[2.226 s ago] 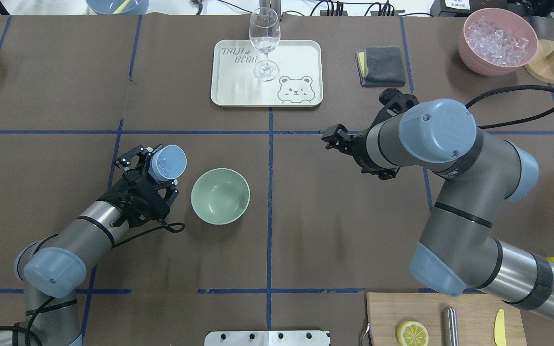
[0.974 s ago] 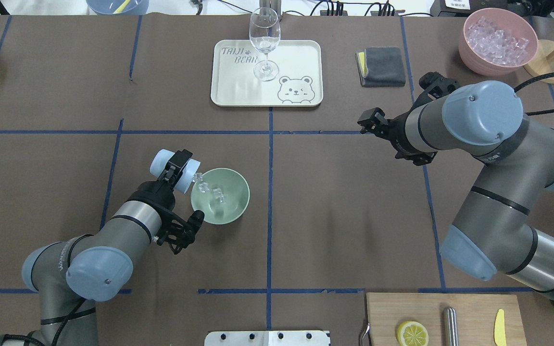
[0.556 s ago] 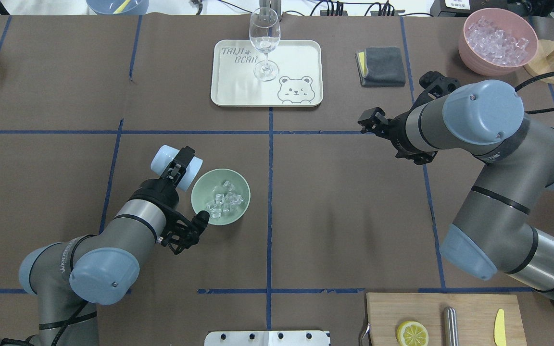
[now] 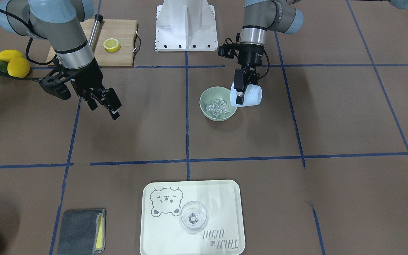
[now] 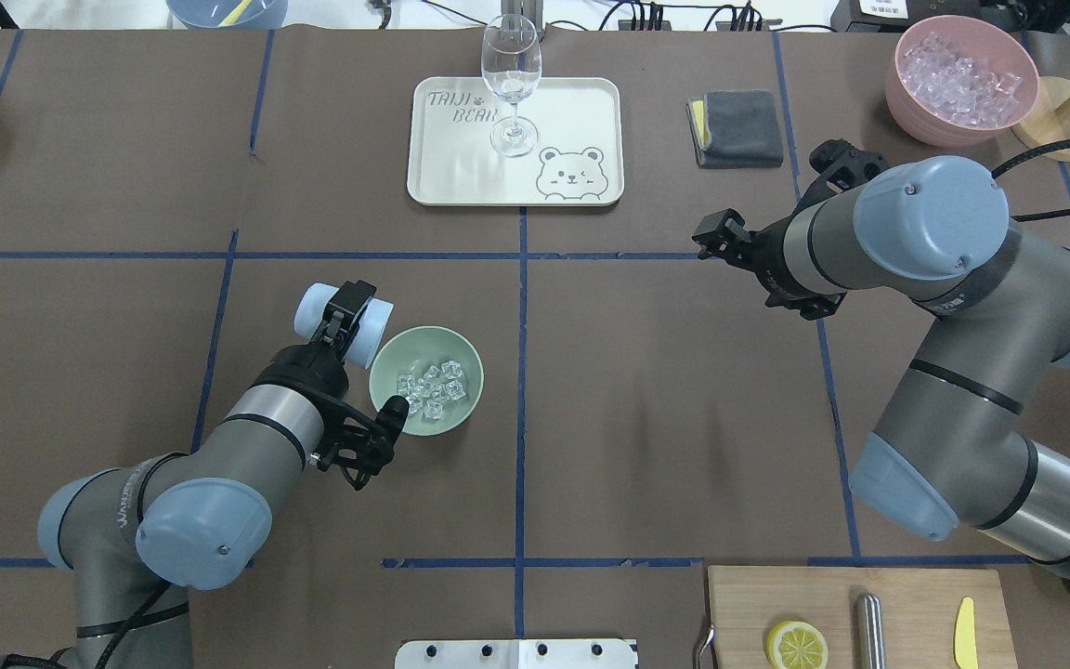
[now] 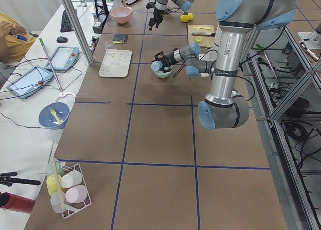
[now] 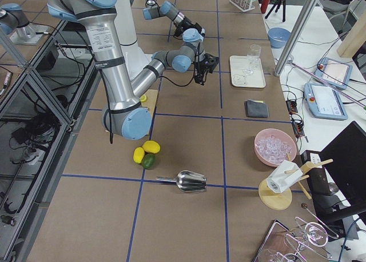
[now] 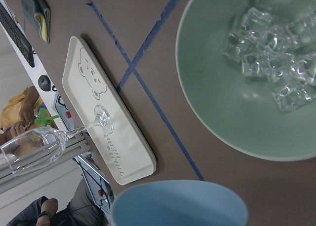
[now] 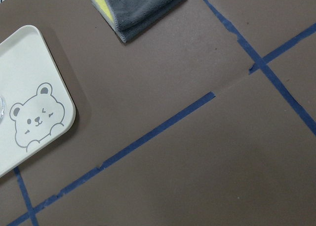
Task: Pour ice into bowl
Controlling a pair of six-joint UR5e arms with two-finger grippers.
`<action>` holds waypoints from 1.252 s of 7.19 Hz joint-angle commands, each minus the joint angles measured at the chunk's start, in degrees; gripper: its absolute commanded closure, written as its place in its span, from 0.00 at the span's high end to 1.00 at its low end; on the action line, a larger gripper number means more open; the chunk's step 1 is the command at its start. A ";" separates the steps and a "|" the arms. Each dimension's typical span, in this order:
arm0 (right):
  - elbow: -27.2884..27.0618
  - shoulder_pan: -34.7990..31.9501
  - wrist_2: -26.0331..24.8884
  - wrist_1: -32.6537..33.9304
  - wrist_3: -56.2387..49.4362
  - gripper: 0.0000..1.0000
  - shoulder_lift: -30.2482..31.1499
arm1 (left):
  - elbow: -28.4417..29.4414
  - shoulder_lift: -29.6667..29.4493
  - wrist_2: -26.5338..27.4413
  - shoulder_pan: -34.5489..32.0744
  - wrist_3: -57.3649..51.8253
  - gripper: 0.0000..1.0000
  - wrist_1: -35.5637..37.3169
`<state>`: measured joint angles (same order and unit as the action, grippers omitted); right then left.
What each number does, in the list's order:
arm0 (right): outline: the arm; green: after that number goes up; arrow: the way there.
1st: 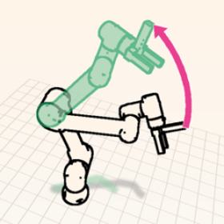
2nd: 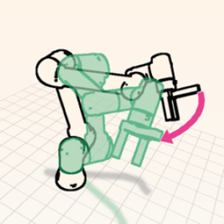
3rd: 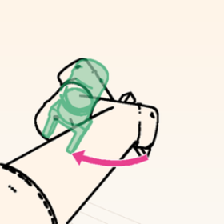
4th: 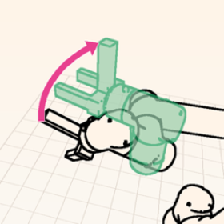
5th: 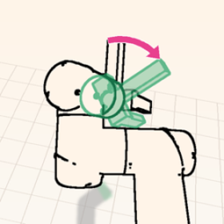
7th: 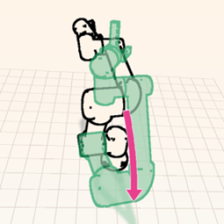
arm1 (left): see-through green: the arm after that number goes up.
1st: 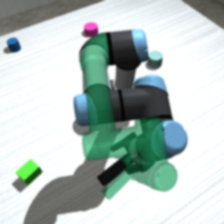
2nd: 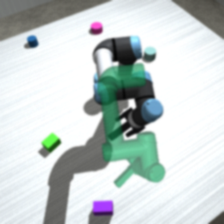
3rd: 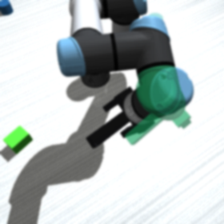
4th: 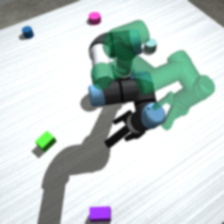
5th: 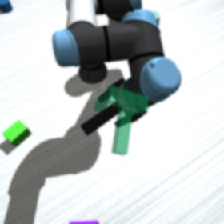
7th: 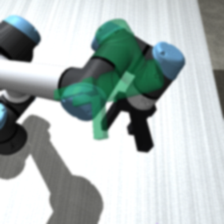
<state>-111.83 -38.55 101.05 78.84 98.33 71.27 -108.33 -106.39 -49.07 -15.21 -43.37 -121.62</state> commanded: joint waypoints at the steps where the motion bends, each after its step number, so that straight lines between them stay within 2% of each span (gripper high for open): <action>1: -0.05 0.05 -0.15 0.00 -0.06 1.00 -0.08 | -0.21 1.01 -1.46 -0.35 17.79 0.00 0.07; 5: -0.14 -0.03 -0.59 0.00 -1.12 1.00 -0.26 | -3.46 8.82 -1.39 -0.52 62.58 0.00 -0.11; 7: -0.05 0.05 -0.59 0.00 -1.12 1.00 -0.26 | -3.64 10.66 0.27 -0.44 77.47 0.00 -0.11; 8: -0.05 0.05 -0.59 0.00 -1.12 1.00 -0.17 | -3.38 11.63 4.20 -0.44 84.52 0.00 -0.11; 9: 0.12 -0.03 -0.68 0.08 -1.47 1.00 -0.08 | -4.33 13.38 4.24 -0.44 85.72 0.00 -0.11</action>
<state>-111.85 -38.51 100.44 78.86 97.13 71.10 -111.99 -94.84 -46.27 -15.66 37.85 -121.72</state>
